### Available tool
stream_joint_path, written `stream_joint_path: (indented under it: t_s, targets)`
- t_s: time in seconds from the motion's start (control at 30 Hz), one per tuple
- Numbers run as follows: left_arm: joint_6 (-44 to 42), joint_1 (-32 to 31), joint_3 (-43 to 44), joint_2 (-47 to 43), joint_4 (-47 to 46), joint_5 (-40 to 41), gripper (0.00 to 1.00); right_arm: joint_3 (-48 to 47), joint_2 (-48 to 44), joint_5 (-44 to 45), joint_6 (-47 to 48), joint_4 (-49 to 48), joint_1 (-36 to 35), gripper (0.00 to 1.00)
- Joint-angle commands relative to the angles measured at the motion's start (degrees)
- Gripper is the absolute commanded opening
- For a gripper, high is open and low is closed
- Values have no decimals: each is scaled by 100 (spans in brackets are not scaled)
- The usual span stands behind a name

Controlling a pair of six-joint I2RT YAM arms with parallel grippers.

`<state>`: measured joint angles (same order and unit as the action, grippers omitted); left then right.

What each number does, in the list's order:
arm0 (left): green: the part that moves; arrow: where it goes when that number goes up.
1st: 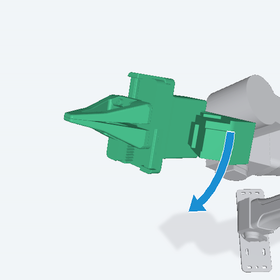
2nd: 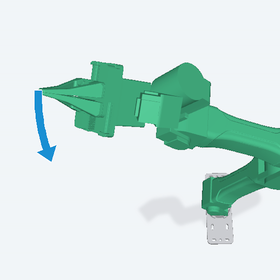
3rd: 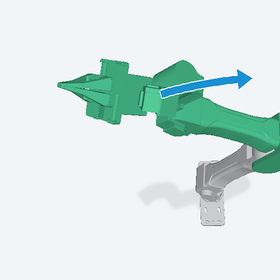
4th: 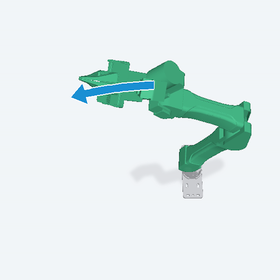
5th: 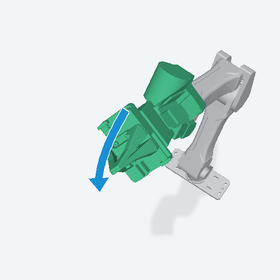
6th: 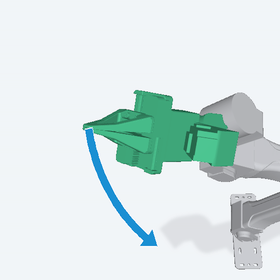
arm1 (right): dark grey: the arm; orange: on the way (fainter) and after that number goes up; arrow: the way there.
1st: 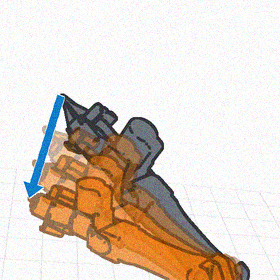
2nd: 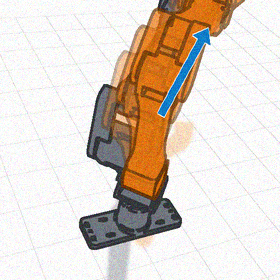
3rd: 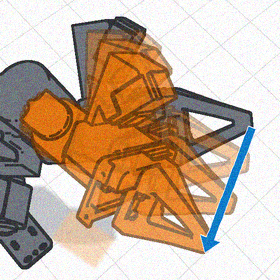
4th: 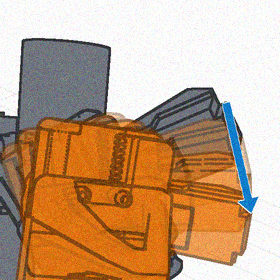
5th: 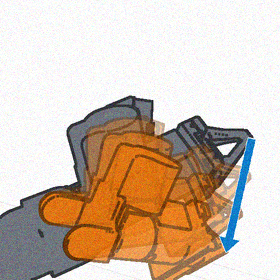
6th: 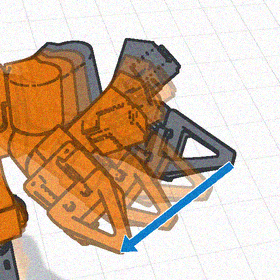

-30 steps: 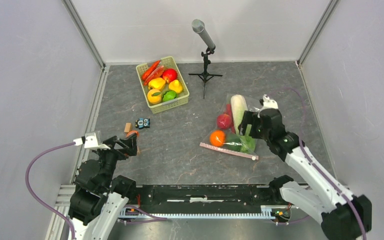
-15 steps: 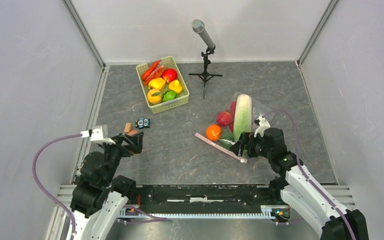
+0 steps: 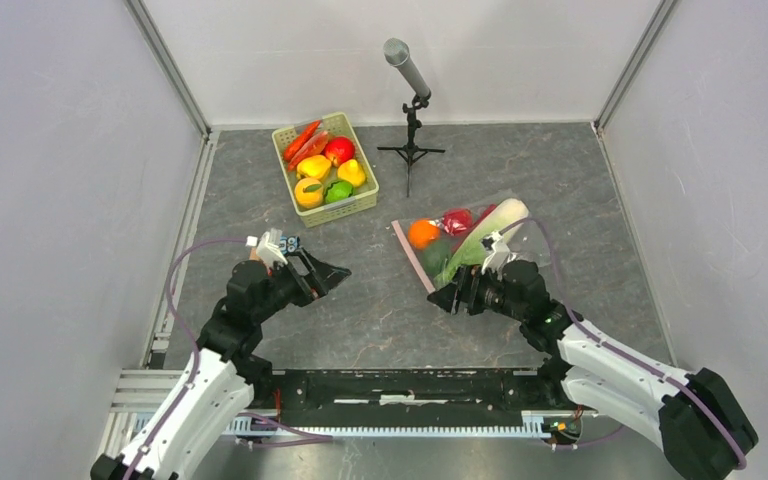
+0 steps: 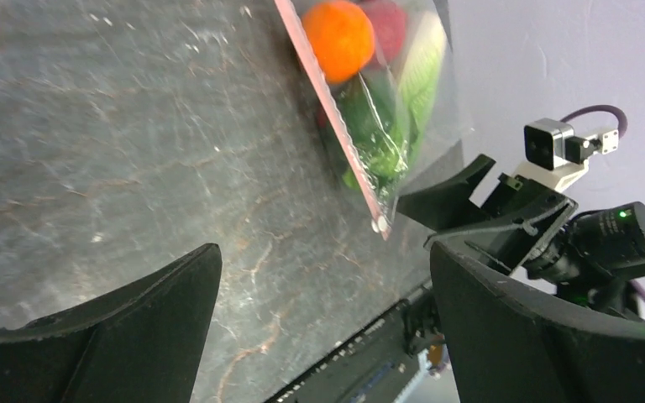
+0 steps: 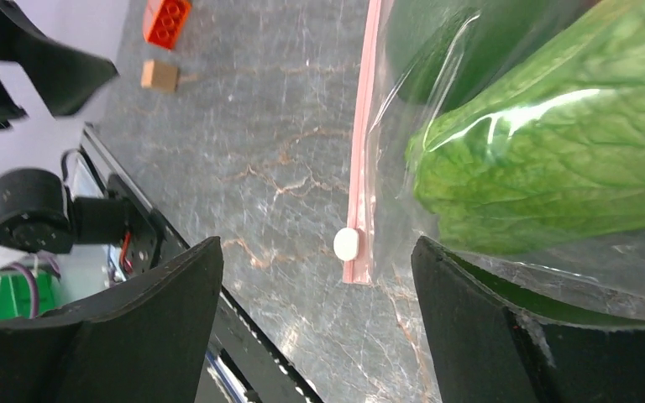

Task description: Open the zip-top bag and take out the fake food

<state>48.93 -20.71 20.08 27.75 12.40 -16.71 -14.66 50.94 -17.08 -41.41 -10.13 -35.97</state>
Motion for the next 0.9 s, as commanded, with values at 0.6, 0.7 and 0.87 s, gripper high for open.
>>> stream_joint_path:
  t_s: [0.6, 0.7, 0.87]
  targets:
    - [1521, -917, -856, 443, -2220, -17, 99, 1344, -153, -197, -1283, -2230, -93, 42]
    - [1603, -1141, -852, 736, -2506, 140, 98, 1341, 69, -193, -1282, -2342, -121, 39]
    - [1656, -1598, -796, 1338, -3055, 446, 95, 1435, 316, -114, -1320, -2644, -130, 35]
